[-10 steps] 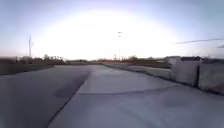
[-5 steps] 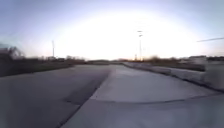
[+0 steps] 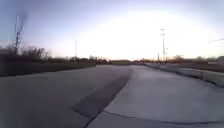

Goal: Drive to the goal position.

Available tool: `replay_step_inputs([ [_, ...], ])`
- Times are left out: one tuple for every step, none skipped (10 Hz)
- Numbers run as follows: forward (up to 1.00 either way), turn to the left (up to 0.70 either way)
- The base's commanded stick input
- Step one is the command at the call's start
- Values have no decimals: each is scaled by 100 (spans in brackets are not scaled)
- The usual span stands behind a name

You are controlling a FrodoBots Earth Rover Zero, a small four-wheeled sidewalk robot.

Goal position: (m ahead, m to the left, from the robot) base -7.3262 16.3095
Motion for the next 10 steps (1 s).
replay_step_inputs([
  [100,41],
  [100,41],
  [100,41],
  [100,41],
  [100,41],
  [100,41],
  [100,41],
  [100,41],
  [100,41],
  [100,41],
])
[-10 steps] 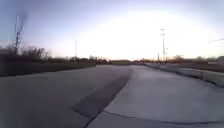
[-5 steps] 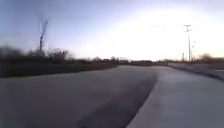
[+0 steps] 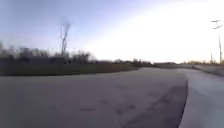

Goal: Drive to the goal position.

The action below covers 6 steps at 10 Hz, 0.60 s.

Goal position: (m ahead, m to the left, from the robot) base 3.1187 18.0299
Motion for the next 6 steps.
replay_step_inputs([
  [100,41],
  [100,41],
  [100,41],
  [100,41],
  [100,41],
  [100,41],
])
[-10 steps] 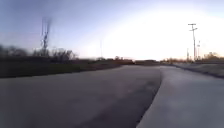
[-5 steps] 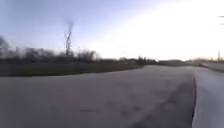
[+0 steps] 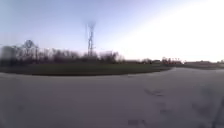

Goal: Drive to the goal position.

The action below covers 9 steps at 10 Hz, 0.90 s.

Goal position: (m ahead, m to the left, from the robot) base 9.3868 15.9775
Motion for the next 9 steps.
replay_step_inputs([
  [100,41],
  [100,41],
  [100,41],
  [100,41],
  [100,41],
  [100,41],
  [100,41],
  [100,41],
  [100,41],
])
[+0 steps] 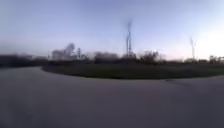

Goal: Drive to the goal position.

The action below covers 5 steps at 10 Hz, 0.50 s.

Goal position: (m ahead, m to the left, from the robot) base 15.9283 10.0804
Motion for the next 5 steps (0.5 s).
replay_step_inputs([
  [100,41],
  [100,41],
  [100,41],
  [100,41],
  [100,41],
])
